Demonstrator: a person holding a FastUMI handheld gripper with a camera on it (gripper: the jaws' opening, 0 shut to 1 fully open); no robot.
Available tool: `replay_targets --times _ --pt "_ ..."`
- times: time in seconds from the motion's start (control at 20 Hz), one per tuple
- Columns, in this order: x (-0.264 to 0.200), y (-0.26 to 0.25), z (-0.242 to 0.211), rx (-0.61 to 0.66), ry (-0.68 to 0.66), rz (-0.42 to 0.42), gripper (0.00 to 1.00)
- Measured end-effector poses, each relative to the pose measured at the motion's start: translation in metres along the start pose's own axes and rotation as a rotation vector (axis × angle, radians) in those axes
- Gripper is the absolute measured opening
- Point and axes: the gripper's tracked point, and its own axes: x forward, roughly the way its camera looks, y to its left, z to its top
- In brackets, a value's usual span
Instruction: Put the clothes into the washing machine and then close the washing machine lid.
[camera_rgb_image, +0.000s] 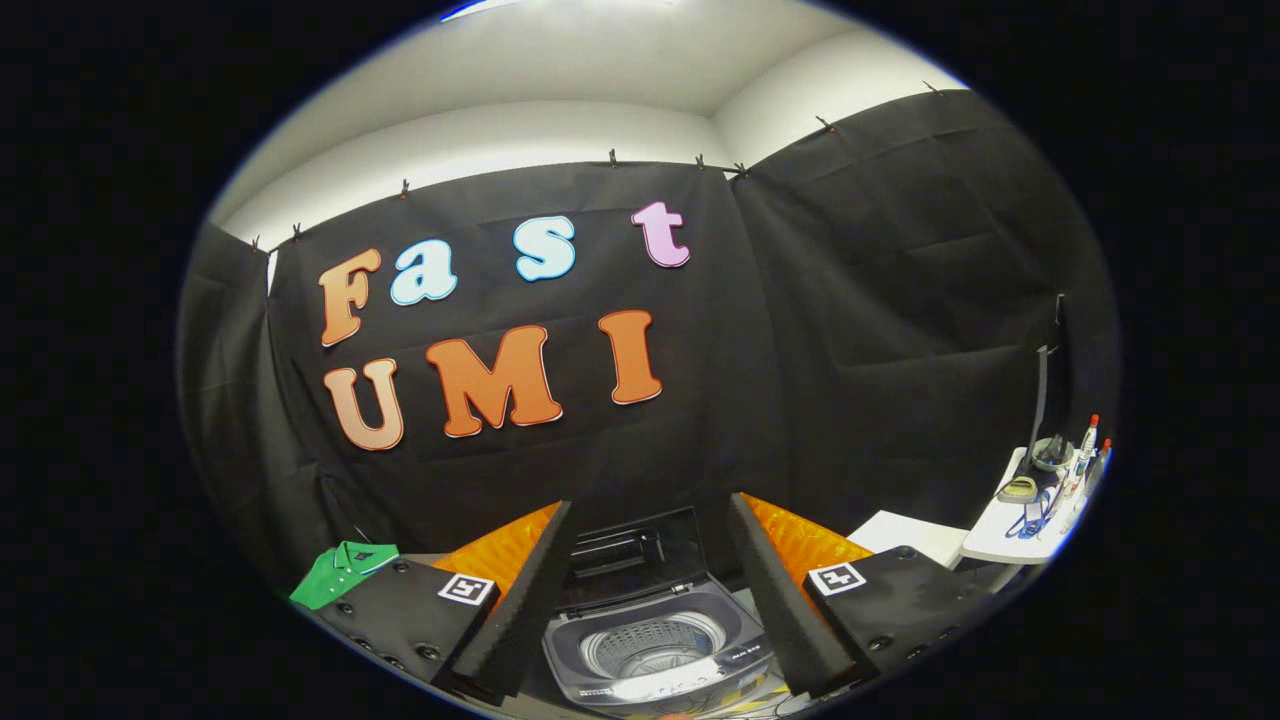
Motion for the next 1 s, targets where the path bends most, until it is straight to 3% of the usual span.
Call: replay_targets --times 0.35,0.7,1.0 --pt "0.018 0.016 -0.005 -0.013 0.026 0.028 0.98" --pt "0.028 0.077 -0.026 -0.069 0.078 0.131 0.98" --pt "0.027 0.089 -0.026 -0.067 0.079 0.155 0.98"
